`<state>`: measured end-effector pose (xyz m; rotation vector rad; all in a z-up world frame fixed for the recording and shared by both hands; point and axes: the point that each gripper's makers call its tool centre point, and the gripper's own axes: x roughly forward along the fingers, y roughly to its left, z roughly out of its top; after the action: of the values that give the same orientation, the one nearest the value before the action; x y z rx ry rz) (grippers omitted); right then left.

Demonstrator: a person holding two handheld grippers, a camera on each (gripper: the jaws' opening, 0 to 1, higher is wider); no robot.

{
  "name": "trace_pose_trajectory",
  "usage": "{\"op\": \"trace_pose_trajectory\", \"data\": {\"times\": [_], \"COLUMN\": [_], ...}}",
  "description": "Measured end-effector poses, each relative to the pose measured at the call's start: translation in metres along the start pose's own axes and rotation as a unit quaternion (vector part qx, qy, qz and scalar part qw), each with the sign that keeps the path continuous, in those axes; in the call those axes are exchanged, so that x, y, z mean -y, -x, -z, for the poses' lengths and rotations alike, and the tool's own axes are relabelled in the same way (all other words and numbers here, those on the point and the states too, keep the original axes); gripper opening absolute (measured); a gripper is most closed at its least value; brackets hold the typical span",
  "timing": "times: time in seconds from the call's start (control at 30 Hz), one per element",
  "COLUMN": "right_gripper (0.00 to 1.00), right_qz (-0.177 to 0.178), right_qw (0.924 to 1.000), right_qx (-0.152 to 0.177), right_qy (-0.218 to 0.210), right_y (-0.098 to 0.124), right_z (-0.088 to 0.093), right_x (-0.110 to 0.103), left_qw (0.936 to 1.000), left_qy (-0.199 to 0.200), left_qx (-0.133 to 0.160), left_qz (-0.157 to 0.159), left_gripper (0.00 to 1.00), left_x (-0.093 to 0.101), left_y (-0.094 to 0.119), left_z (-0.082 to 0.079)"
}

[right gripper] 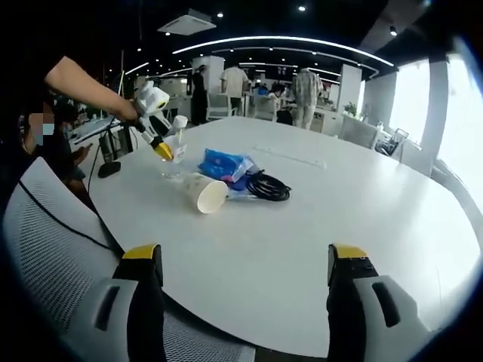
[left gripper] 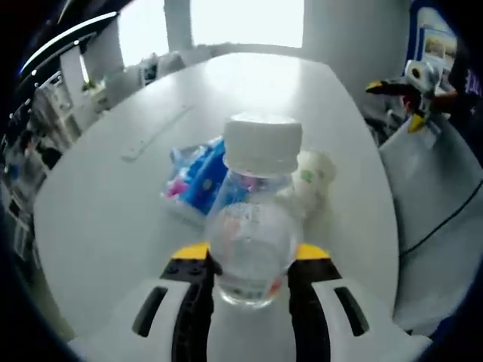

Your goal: Arrange the tabletop items into an orderly group along one side of the table until the central work area is clear of visible clutter.

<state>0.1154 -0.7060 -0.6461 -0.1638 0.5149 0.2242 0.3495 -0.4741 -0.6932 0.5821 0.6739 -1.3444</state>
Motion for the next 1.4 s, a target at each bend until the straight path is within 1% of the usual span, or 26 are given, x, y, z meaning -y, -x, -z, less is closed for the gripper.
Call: {"op": "trace_pose_trajectory", "data": {"times": [0.1,0.17,0.27,0.67,0.8,0.93,1.23,1.33,1.4], "right_gripper": [0.9,0.9,0.9,0.89,0.89,0.89,0.89,0.89,0.89], "right_qz": [-0.001,0.0,0.0,-0.001,0.0,0.001,0.001,0.001,0.001], "right_qw": [1.0,1.0,1.0,1.0,1.0,1.0,1.0,0.9999,0.9999], "right_qx": [-0.002,-0.001,-0.004,-0.006,-0.005,-0.004,-0.007,-0.008,-0.007], "right_qy": [0.001,0.0,0.001,0.004,0.003,0.003,0.005,0.006,0.008], "right_y": [0.0,0.0,0.0,0.0,0.001,0.001,0.001,0.001,0.002], "right_z": [0.001,0.0,0.001,0.002,0.002,0.002,0.003,0.003,0.003], "right_x": [0.0,0.0,0.0,-0.001,-0.001,0.0,0.0,-0.001,0.0], "left_qw": [0.9999,0.9998,0.9994,0.9988,0.9986,0.9982,0.998,0.9985,0.9987], "left_qy": [-0.005,-0.006,-0.01,-0.029,-0.03,-0.031,-0.034,-0.02,-0.017], "left_qx": [0.009,0.009,0.009,-0.017,-0.024,-0.037,-0.039,-0.041,-0.042], "left_qz": [0.011,0.016,0.033,0.036,0.036,0.035,0.037,0.03,0.023], "left_gripper": [0.35,0.35,0.36,0.36,0.36,0.36,0.37,0.38,0.38], "left_x": [0.004,0.005,0.009,0.009,0.009,0.008,0.008,0.008,0.007], "left_y": [0.0,0.0,0.003,0.014,0.017,0.022,0.021,0.021,0.021], "left_z": [0.001,0.002,0.005,0.018,0.023,0.033,0.033,0.033,0.033]}}
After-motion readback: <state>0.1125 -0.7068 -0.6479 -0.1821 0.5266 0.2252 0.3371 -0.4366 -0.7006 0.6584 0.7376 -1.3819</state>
